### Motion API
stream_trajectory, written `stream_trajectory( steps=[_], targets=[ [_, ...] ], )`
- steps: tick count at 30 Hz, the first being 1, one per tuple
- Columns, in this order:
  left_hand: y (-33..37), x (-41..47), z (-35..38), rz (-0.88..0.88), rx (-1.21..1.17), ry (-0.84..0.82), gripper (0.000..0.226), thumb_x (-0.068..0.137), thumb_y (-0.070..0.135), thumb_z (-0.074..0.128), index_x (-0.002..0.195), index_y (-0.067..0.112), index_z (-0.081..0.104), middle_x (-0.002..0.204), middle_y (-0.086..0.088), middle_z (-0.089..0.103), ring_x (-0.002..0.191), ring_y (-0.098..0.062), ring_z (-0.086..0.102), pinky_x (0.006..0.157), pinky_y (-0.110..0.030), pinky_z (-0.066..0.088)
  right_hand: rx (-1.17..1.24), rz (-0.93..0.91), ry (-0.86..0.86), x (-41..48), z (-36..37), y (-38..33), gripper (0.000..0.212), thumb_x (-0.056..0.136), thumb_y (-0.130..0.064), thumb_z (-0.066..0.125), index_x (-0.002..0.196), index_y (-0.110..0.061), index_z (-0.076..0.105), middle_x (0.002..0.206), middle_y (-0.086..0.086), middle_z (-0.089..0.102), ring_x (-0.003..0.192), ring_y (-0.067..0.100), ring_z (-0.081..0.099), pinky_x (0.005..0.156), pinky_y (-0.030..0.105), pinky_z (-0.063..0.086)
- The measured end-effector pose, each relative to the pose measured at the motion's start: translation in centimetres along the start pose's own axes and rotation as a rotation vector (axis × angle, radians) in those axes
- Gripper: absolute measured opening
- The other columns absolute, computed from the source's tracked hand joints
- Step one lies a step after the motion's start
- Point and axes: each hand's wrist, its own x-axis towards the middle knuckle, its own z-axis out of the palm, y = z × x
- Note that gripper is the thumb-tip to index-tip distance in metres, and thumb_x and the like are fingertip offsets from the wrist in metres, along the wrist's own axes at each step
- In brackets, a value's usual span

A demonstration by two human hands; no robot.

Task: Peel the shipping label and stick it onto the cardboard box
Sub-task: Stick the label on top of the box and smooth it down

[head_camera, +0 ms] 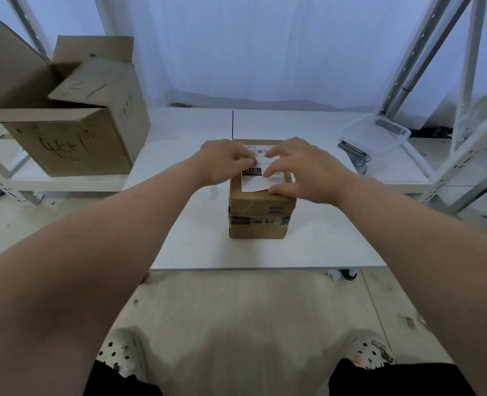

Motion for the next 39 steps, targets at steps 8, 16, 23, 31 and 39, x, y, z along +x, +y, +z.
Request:
stream_trajectory(
  steps=[8, 16, 23, 31, 39],
  targets=[
    [-1.1, -1.8, -0.6, -0.039, 0.000, -0.164, 0.039, 0.099, 0.022, 0.041, 0.134, 0.037, 0.049, 0.149, 0.007, 0.041, 0.137, -0.020, 0.035, 0.115, -0.038, 0.024, -0.096, -0.068, 0.044, 0.0, 0.8, -1.5, 0.019, 0.092, -0.018, 0.049, 0.094, -0.011, 0.067, 0.108, 0.005, 0.065, 0.101, 0.025, 0.055, 0.083, 0.036, 0.045],
    [-1.0, -1.9, -0.5, -0.030, 0.027, -0.179, 0.039, 0.101, 0.025, 0.037, 0.137, 0.040, 0.044, 0.152, 0.018, 0.031, 0.141, -0.016, 0.031, 0.116, -0.039, 0.022, 0.097, 0.072, -0.059, 0.1, 0.6, -1.5, 0.014, 0.094, -0.016, 0.048, 0.092, -0.007, 0.058, 0.096, 0.006, 0.059, 0.084, 0.021, 0.051, 0.073, 0.030, 0.038],
    [-1.2, -1.7, -0.1, -0.012, 0.042, -0.176, 0.039, 0.102, 0.027, 0.036, 0.136, 0.043, 0.044, 0.151, 0.023, 0.031, 0.141, -0.013, 0.030, 0.117, -0.042, 0.019, 0.195, 0.176, -0.022, 0.1, 0.8, -1.2, 0.014, 0.093, -0.014, 0.049, 0.091, -0.005, 0.060, 0.090, 0.003, 0.056, 0.081, 0.020, 0.051, 0.069, 0.026, 0.038],
    [-1.3, -1.6, 0.0, 0.011, 0.061, -0.170, 0.039, 0.102, 0.027, 0.034, 0.135, 0.046, 0.043, 0.151, 0.020, 0.032, 0.141, -0.014, 0.030, 0.116, -0.045, 0.020, 0.246, 0.205, 0.005, 0.2, 0.6, -1.3, 0.015, 0.096, -0.017, 0.044, 0.091, -0.009, 0.056, 0.091, 0.004, 0.055, 0.082, 0.021, 0.049, 0.065, 0.027, 0.037],
    [-1.3, -1.6, 0.0, -0.020, 0.060, -0.164, 0.039, 0.101, 0.027, 0.035, 0.136, 0.042, 0.043, 0.150, 0.019, 0.035, 0.138, -0.017, 0.035, 0.115, -0.043, 0.020, 0.341, 0.248, 0.079, 0.4, 0.6, -1.2, 0.014, 0.097, -0.015, 0.042, 0.090, -0.009, 0.052, 0.093, 0.005, 0.055, 0.081, 0.020, 0.046, 0.061, 0.018, 0.034]
  ],
)
